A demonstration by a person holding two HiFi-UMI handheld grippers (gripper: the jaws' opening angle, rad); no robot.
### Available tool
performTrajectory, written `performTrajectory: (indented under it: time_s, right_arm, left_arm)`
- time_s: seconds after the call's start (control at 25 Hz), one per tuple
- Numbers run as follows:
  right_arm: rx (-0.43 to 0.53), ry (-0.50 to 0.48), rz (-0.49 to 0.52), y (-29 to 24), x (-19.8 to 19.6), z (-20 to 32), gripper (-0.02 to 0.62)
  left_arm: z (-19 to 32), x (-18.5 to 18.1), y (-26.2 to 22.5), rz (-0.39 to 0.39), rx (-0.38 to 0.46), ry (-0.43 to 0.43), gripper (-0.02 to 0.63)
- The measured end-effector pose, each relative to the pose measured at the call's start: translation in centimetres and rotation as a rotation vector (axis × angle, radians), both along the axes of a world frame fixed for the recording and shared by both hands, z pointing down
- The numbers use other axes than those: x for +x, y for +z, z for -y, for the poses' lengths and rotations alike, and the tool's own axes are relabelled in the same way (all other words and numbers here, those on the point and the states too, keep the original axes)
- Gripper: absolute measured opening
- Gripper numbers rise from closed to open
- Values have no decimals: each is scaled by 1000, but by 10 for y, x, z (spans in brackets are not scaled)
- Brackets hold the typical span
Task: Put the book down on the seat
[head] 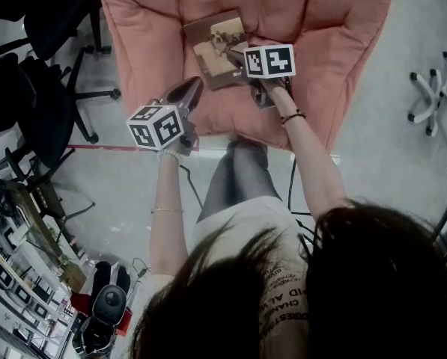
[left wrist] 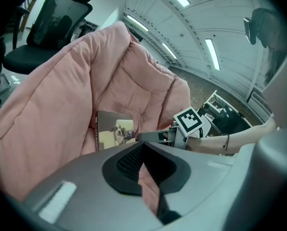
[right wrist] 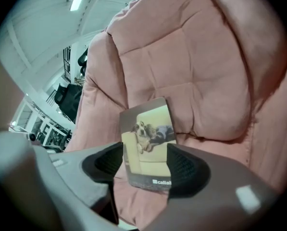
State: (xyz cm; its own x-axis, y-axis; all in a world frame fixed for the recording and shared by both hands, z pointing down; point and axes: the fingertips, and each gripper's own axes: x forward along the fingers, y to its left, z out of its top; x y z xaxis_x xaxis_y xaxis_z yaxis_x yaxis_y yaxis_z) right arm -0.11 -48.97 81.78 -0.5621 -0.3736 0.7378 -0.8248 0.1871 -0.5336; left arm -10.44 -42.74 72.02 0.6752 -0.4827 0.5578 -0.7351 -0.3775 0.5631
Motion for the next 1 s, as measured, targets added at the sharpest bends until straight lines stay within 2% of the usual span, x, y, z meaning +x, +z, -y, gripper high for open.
performTrajectory:
  time_s: [0.08,0.28,0.48,0.76,0.88,1.0]
  right_arm:
    - [18,4,45,-16,-3,-4,275]
    - [84,2,43,-55,-2,-15,250]
    - [155,17,56,-98,-1,-29,181]
    - [221,8,121,-163,-10,-62,150]
    - [266,10,148,-191,-13,-77,106]
    - [303,7,167,-220,-14,-89,94]
  left_arm:
    - [-3,2,-9,-5,8,-6,-3]
    - [-13,7,-39,-21,40,-16,-3]
    - [-24,12,-73,-45,71,-21,-3]
    - [-46,18,-130,-71,138,-39,-3]
    - [-59,21,-154,-90,174,-38,-3]
    - [-67,21,-177,-101,213,-36,-3]
